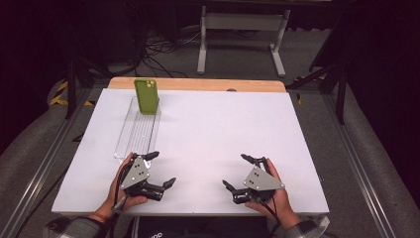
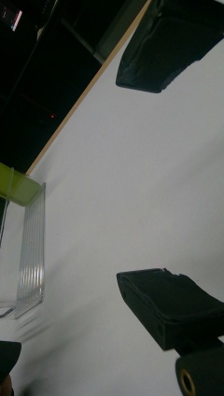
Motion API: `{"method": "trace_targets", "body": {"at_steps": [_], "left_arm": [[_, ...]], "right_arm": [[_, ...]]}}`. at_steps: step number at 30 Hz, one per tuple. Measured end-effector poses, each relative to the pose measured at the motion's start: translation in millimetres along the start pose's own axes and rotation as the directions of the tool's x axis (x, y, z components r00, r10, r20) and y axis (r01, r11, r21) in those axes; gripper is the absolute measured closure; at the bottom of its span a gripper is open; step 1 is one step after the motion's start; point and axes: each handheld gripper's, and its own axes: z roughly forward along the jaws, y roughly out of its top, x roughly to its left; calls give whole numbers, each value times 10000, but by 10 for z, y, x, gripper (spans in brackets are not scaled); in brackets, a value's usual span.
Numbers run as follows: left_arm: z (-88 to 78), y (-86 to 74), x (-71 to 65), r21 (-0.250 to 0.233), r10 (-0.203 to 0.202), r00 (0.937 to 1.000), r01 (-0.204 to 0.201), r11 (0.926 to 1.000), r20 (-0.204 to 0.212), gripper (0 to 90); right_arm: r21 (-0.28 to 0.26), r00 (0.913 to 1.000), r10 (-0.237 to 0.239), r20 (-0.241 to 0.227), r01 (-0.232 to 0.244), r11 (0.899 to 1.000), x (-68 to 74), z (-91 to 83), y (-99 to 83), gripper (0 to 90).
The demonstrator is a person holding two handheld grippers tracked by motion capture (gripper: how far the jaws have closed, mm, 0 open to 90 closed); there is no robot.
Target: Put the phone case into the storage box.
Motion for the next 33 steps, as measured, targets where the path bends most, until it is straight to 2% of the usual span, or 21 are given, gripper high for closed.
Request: {"method": "trace_targets", "body": {"at_steps": [5,13,16,20,24,27,33], "left_arm": [[-7,3,13,-28,93,10000,-93,10000,28,37],[-46,1,69,-189,-39,9999,41,9998,132,39],[-61,-1,85,-163,15,10000,-15,9999,35,39],[-55,8,97,-219,-117,9999,119,9997,76,39],[-59,3,102,-152,-93,10000,93,9998,-4,39],[-75,10,99,-276,-91,9999,90,9996,-60,39],[-66,11,96,-169,6,10000,-8,9999,-94,38]], "right_arm": [[29,10000,-34,7,34,10000,3,6,2,73],[77,10000,20,28,-20,10000,11,35,24,73],[101,10000,53,-3,-53,9999,17,46,23,74],[172,10000,-16,-48,17,9999,22,48,13,74],[148,9999,131,-56,-130,9998,11,43,7,74],[116,10000,-5,-42,5,9999,23,31,8,75],[87,10000,70,-52,-70,9999,20,28,9,75]]}}
